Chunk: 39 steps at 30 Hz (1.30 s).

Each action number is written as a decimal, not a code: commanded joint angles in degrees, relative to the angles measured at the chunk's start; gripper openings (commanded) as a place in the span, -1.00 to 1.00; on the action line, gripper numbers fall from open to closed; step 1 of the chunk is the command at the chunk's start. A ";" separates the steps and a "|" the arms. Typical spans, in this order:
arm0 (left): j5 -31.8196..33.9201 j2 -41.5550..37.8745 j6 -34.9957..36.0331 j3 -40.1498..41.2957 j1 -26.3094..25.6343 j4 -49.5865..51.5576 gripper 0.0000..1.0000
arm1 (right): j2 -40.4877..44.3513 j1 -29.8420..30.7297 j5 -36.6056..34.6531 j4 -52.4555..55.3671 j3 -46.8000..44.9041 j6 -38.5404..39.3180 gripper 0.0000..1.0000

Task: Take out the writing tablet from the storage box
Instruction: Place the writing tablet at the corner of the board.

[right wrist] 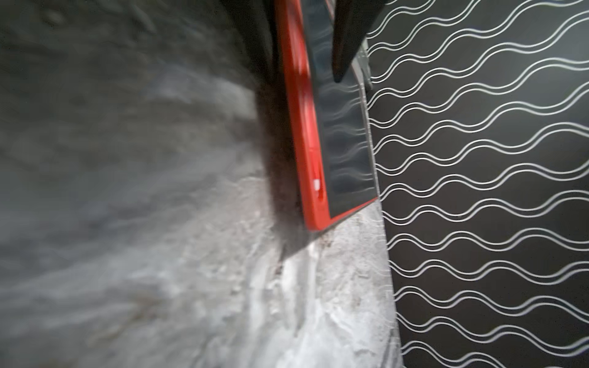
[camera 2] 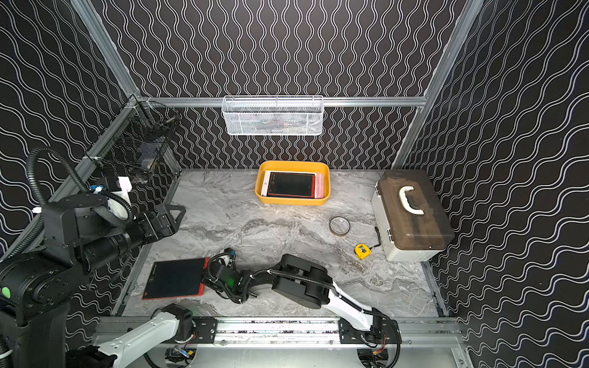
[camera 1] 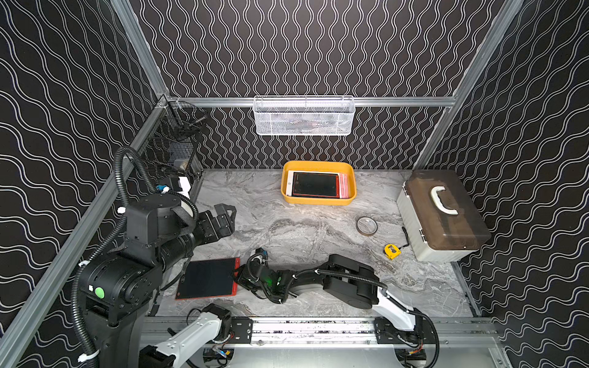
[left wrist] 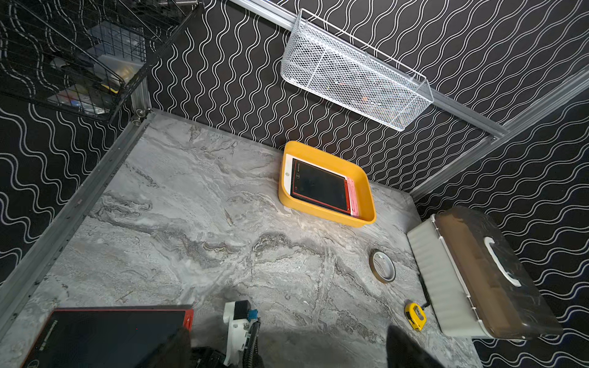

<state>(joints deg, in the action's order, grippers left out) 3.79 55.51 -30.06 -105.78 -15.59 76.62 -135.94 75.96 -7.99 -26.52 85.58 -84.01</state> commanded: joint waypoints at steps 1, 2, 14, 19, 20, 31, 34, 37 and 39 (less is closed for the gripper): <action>0.03 0.21 1.89 -0.90 -0.03 -1.86 0.98 | 0.64 0.24 1.77 4.33 1.20 -0.02 -0.37; 0.10 0.30 2.00 -1.21 -0.05 -1.85 0.98 | 0.54 0.25 2.18 4.65 1.62 0.23 -0.37; 2.44 -0.05 1.94 -1.98 -0.04 -1.57 0.98 | 0.69 0.65 6.54 7.90 3.10 1.15 -0.56; 2.34 -0.40 1.32 -0.85 -0.03 -2.44 0.98 | 0.73 1.01 7.87 7.80 2.82 1.04 -0.55; 2.27 -0.44 1.16 -0.56 -0.05 -2.65 0.98 | 0.91 1.04 7.92 7.84 2.45 1.08 -0.54; 1.90 -1.45 -0.75 1.72 0.03 -3.88 0.98 | 3.79 -0.02 8.34 8.55 -0.56 3.20 -0.11; 1.85 -1.22 -0.87 1.16 -0.03 -3.98 0.98 | 5.20 -0.31 7.93 11.76 0.19 5.18 -0.03; 1.42 -0.77 -0.82 0.25 -0.05 -3.34 0.98 | 7.33 -1.35 6.45 16.13 0.64 6.79 -0.03; 0.92 -0.66 -0.62 0.04 -0.05 -3.38 0.98 | 9.00 -2.29 5.90 17.11 -0.65 7.15 -0.02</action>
<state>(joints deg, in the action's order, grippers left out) 5.43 54.57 -30.30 -105.30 -15.59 74.43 -129.08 74.56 -0.10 -13.28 85.56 -78.43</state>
